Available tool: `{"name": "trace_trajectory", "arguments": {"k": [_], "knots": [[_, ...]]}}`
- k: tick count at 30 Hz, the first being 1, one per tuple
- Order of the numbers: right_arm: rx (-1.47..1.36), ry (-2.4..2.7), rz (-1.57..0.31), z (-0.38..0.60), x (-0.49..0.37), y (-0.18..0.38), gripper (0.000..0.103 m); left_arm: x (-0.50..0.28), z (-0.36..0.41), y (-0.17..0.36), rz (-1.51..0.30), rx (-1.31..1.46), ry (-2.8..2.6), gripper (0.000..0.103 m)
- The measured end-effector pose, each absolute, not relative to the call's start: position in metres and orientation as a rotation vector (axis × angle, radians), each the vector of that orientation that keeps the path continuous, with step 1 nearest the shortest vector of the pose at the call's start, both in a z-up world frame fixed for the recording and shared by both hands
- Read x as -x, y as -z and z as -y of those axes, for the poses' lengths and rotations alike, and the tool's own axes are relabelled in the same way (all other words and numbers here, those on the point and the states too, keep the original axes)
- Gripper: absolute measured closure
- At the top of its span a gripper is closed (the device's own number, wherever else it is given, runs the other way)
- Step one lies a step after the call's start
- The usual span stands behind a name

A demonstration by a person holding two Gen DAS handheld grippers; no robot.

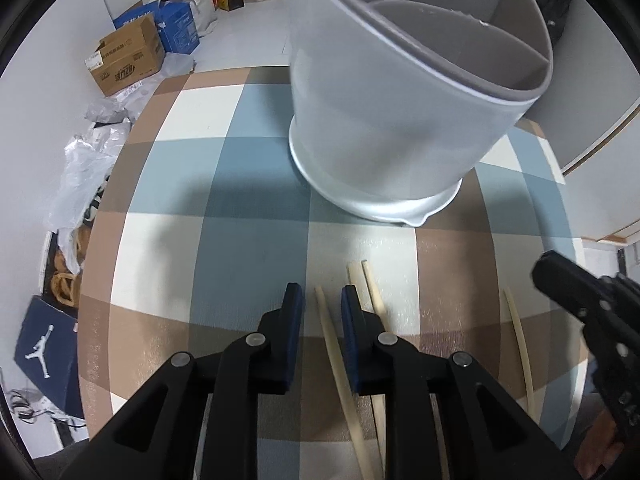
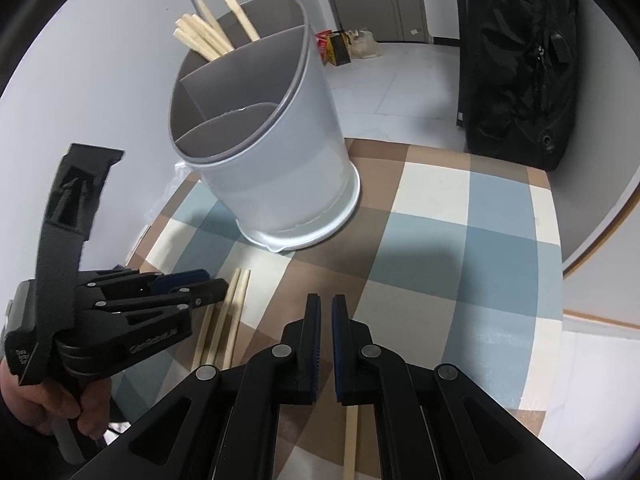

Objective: Organize utensils
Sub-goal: 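Lift the stick with the left tool while the right tool keeps holding its stick, then raise both held sticks up toward the grey holder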

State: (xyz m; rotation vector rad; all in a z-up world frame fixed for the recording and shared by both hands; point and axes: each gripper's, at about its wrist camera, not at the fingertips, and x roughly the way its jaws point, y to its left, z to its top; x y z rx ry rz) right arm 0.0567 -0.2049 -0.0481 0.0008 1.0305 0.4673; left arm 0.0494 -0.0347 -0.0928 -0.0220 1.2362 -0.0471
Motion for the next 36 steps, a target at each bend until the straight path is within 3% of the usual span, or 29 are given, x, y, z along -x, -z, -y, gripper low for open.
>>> {"name": "trace_trajectory", "arguments": {"k": [1, 4, 15, 27, 36], "knots": [[-0.013, -0.466, -1.025, 0.208, -0.057, 0.046, 0.098, -0.05, 0.036, 0.093, -1.235, 0.016, 0.046, 0.088], [-0.042, -0.456, -1.002, 0.216, -0.057, 0.039, 0.099, -0.048, 0.031, 0.094, -1.227, 0.047, 0.061, 0.102], [-0.087, -0.441, -0.967, 0.225, -0.057, 0.028, 0.103, -0.037, 0.006, 0.089, -1.179, 0.137, 0.058, 0.103], [0.062, -0.446, -1.165, 0.209, -0.055, 0.069, 0.096, -0.036, -0.009, 0.074, -1.101, 0.245, 0.111, 0.103], [0.15, -0.42, -1.184, 0.196, -0.053, 0.082, 0.092, -0.035, -0.023, 0.063, -1.065, 0.309, 0.163, 0.103]]}}
